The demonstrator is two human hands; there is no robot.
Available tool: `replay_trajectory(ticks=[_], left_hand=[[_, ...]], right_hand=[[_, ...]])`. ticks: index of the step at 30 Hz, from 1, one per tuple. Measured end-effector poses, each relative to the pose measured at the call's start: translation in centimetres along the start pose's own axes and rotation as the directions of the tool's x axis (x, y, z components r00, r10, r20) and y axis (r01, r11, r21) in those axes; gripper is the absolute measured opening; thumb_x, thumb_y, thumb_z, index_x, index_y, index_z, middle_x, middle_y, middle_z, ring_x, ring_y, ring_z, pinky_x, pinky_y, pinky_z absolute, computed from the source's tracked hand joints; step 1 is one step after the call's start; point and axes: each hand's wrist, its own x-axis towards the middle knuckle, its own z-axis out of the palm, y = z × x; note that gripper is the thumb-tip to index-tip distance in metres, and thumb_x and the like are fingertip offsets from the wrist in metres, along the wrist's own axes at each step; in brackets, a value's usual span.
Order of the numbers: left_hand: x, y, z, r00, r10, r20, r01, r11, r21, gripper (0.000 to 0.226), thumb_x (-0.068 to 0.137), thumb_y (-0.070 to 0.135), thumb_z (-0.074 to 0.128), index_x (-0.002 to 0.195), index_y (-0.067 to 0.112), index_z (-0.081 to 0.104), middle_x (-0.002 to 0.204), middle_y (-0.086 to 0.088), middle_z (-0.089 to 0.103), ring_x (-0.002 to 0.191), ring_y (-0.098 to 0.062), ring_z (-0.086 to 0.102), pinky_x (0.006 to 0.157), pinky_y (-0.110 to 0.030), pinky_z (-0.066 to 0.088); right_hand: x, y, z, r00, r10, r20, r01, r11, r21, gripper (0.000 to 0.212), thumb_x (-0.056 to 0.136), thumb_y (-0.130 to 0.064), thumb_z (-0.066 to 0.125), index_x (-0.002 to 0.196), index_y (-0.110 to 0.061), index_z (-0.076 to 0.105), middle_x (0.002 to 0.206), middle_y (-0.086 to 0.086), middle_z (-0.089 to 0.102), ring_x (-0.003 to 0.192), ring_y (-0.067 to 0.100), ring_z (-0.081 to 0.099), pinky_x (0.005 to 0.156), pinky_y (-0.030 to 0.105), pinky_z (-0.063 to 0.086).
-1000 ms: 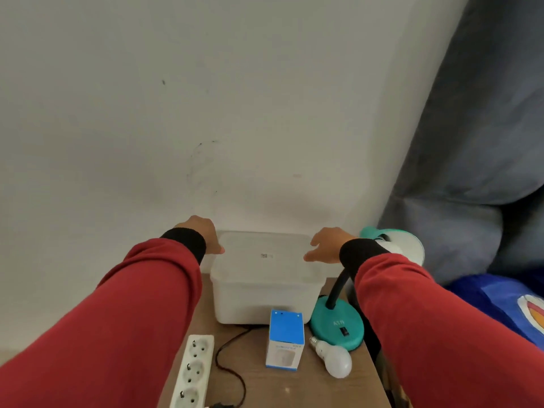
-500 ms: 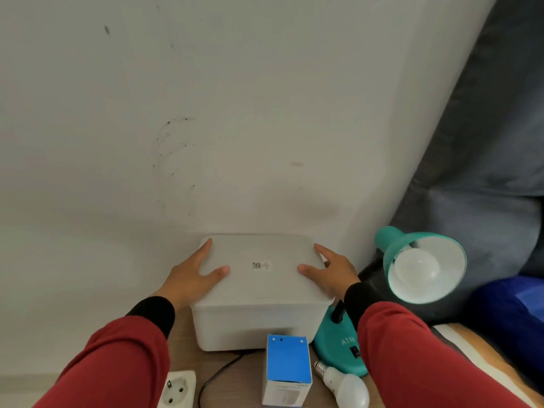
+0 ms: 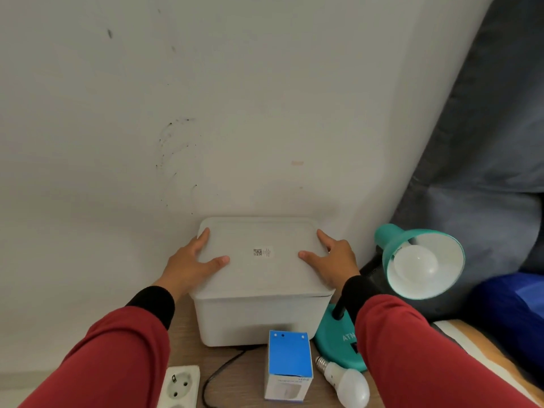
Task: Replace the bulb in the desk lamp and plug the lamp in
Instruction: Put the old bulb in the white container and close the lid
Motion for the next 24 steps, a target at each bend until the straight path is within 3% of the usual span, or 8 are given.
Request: replay_trajectory(ticks=[12, 17, 24], left_hand=[[-9.7, 2.7, -2.7, 0.998, 0.039, -0.039, -0.037, 0.998, 0.054, 0.086, 0.080, 0.042, 0.069, 0.149, 0.029, 0.021, 0.154, 0.000, 0.029, 0.138, -0.023, 0.035, 0.114, -0.038, 0.031], [-17.6, 1.2, -0.4, 1.000, 0.019, -0.004, -0.019, 0.997, 0.080, 0.086, 0.080, 0.042, 0.070, 0.150, 0.027, 0.021, 0.154, -0.002, 0.030, 0.138, -0.024, 0.035, 0.114, -0.038, 0.032], [-26.7, -2.6, 5.5, 0.999, -0.005, 0.048, -0.002, 0.992, 0.127, 0.087, 0.082, 0.037, 0.069, 0.151, 0.022, 0.017, 0.150, -0.004, 0.035, 0.134, -0.023, 0.039, 0.108, -0.031, 0.033]], right_hand=[[-9.5, -1.7, -3.0, 0.996, -0.082, -0.033, 0.080, 0.995, -0.064, 0.081, 0.080, -0.044, 0.069, 0.146, -0.016, 0.033, 0.145, 0.015, 0.039, 0.132, 0.031, 0.042, 0.113, 0.034, 0.031], [-17.3, 1.9, -3.7, 0.999, -0.029, -0.019, 0.027, 0.996, -0.084, 0.080, 0.080, -0.044, 0.069, 0.146, -0.015, 0.033, 0.143, 0.017, 0.041, 0.131, 0.031, 0.042, 0.113, 0.039, 0.033], [-26.4, 9.7, -3.2, 0.995, 0.096, 0.007, -0.094, 0.988, -0.118, 0.079, 0.081, -0.045, 0.067, 0.147, -0.019, 0.032, 0.142, 0.016, 0.038, 0.126, 0.032, 0.045, 0.110, 0.036, 0.035]])
